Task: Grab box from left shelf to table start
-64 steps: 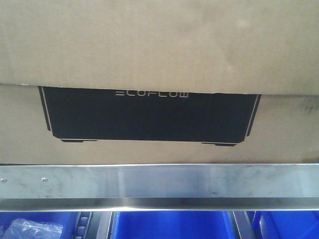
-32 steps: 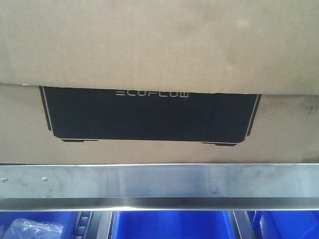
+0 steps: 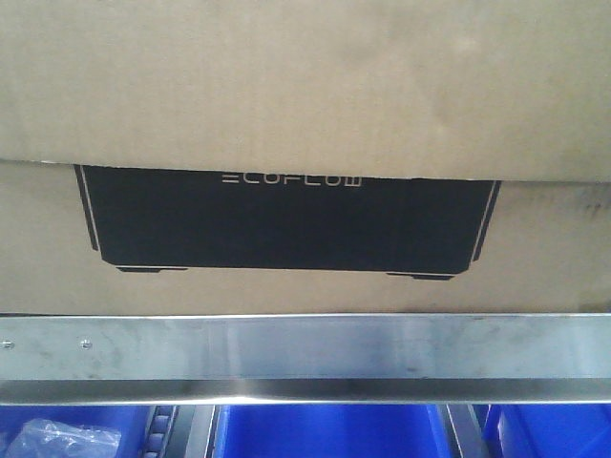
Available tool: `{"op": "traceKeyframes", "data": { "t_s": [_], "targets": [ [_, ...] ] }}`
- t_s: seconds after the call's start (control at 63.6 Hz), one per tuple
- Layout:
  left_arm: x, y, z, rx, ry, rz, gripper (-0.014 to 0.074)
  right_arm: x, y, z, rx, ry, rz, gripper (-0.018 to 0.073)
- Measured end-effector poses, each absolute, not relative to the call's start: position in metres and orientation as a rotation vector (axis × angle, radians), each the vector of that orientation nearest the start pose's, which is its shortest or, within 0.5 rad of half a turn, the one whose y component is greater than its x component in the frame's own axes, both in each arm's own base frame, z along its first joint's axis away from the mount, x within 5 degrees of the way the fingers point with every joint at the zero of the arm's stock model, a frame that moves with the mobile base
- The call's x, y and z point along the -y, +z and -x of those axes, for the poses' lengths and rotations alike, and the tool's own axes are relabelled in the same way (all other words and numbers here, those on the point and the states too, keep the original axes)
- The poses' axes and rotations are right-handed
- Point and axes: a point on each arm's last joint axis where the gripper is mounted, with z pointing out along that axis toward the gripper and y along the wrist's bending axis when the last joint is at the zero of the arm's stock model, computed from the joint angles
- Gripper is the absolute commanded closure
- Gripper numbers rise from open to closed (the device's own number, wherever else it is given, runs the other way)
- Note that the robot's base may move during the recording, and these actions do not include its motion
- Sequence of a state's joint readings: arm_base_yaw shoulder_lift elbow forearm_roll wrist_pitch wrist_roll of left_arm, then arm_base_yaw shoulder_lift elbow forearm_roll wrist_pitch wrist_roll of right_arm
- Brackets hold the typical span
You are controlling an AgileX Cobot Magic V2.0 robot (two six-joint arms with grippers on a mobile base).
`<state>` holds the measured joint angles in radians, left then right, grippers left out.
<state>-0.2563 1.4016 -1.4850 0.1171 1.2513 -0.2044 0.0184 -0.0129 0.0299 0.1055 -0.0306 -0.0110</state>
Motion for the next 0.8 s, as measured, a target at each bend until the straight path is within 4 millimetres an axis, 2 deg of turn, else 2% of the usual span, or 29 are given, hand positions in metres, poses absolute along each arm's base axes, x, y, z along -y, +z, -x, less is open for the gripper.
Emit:
{"op": "traceKeyframes", "data": {
  "t_s": [0.173, 0.424, 0.692, 0.802],
  "targets": [
    [0.061, 0.393, -0.271, -2.626, 0.001, -0.081, 0.0211, -0.001, 0.207, -0.056, -1.47, 0.089, -0.059, 0.0507],
    [0.064, 0.397, -0.284, -2.616, -0.002, -0.079, 0.0211, -0.001, 0.207, -0.056, -1.47, 0.089, -0.059, 0.0507],
    [0.064, 0.399, -0.285, -2.612, -0.001, -0.078, 0.0213, -0.001, 0.207, -0.056, -1.47, 0.089, -0.059, 0.0507],
    [0.064, 0.399, -0.285, -2.612, -0.001, -0.078, 0.0272, -0.001, 0.207, -0.056, -1.47, 0.089, -0.059, 0.0507]
  ]
}}
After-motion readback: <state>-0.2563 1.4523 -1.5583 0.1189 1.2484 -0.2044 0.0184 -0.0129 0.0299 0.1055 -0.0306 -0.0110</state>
